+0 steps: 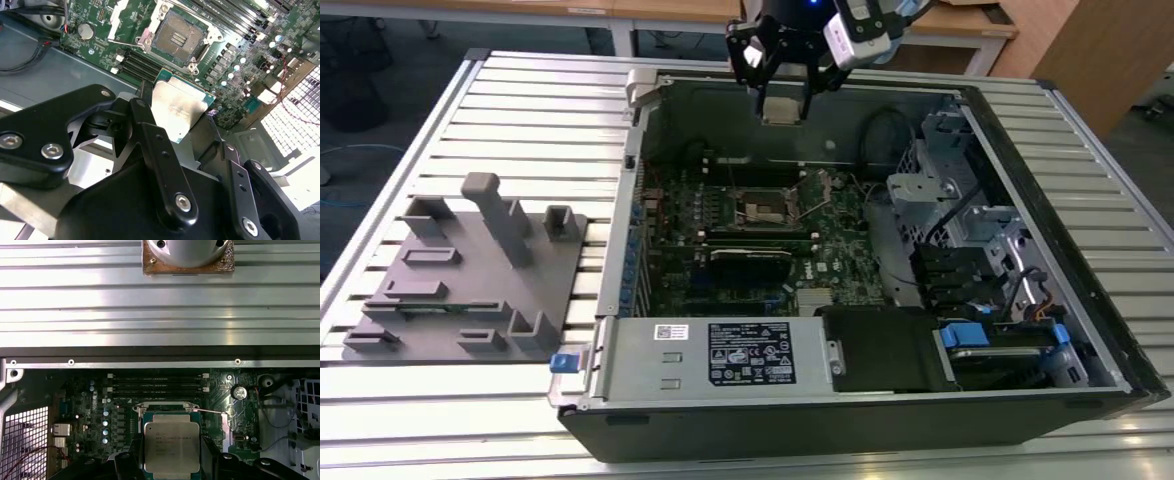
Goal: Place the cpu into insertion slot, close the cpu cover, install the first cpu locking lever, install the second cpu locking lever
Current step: 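Place the cpu into insertion slot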
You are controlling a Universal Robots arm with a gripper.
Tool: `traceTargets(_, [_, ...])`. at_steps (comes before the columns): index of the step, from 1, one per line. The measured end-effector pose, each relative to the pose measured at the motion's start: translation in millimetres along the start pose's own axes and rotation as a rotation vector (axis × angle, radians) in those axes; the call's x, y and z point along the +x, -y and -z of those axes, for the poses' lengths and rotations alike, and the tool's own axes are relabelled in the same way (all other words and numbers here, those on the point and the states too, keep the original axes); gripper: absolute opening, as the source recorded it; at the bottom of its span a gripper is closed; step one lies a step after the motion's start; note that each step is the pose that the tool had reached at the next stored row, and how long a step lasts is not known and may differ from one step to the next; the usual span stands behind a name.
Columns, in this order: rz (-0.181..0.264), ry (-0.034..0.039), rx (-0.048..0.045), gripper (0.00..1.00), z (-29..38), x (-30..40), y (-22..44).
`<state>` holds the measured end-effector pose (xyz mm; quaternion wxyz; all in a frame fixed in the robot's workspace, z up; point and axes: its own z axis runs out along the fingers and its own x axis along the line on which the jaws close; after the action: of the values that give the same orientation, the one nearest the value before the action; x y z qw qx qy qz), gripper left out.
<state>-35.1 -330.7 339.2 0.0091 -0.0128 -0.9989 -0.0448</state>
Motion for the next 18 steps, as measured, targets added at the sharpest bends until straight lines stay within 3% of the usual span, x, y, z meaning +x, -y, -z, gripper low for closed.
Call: traceTargets(18, [0.000, 0.0001, -0.0001, 0.54, -5.0, -0.1, 0.4])
